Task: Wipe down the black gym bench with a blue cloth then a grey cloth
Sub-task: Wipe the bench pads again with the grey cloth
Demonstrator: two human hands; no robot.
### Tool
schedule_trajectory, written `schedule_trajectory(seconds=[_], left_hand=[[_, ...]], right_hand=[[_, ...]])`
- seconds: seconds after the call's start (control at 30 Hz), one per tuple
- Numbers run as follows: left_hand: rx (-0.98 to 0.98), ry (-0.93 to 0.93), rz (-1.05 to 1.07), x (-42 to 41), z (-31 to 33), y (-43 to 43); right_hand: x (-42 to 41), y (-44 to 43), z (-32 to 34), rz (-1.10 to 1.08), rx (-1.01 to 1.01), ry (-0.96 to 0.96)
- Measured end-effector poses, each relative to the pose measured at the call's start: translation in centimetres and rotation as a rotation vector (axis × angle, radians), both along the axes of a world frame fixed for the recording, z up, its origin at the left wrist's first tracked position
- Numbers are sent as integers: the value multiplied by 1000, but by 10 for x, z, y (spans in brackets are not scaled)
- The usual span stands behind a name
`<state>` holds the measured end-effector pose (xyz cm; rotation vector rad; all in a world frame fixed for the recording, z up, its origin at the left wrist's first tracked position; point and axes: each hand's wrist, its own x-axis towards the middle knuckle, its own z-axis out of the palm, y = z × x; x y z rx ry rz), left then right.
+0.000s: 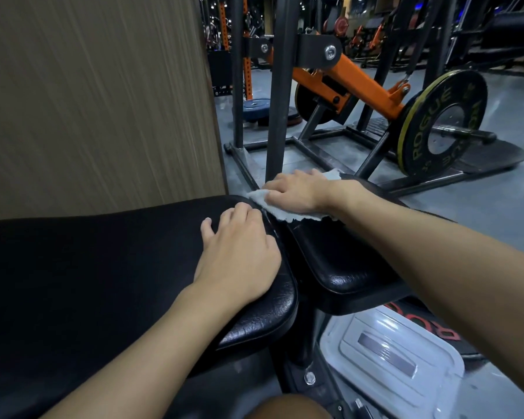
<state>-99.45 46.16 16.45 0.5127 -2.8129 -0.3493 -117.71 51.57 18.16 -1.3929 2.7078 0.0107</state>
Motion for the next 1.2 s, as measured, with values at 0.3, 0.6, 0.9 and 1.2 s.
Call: schedule_trajectory(seconds=[0.3, 0.6, 0.9, 1.2], left_hand=[[47, 15, 12, 4, 3, -1], [21, -18, -8, 7, 4, 2], [-14, -51, -30, 5, 0, -1], [36, -29, -22, 2, 3, 2]], right_hand=[[57, 52, -9, 181, -85, 87], [112, 135, -27, 302, -160, 250], [58, 136, -9, -68, -111, 30], [30, 94, -13, -224, -60, 37]])
